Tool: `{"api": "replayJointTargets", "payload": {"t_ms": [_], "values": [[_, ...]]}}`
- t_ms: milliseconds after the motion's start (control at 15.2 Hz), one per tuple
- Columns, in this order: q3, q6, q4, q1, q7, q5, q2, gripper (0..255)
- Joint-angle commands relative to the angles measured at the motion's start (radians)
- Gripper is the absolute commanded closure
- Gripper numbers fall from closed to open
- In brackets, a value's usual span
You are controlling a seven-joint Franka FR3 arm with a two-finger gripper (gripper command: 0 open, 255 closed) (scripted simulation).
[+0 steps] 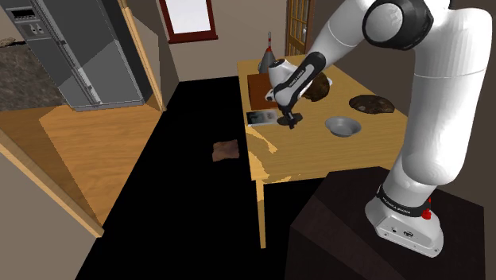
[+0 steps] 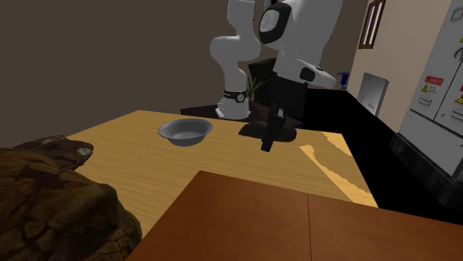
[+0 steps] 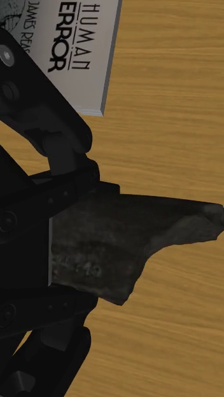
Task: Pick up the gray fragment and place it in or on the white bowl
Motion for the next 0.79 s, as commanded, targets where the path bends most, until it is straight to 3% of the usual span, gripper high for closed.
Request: {"api": "replayJointTargets", "payload": {"t_ms": [0,726], "values": [[0.000,-0.027,0.004,0.002,-0.005,0.001,-0.024,255],[0.001,-0.161,0.041,0.009,-0.033,0.004,-0.123,255]]}}
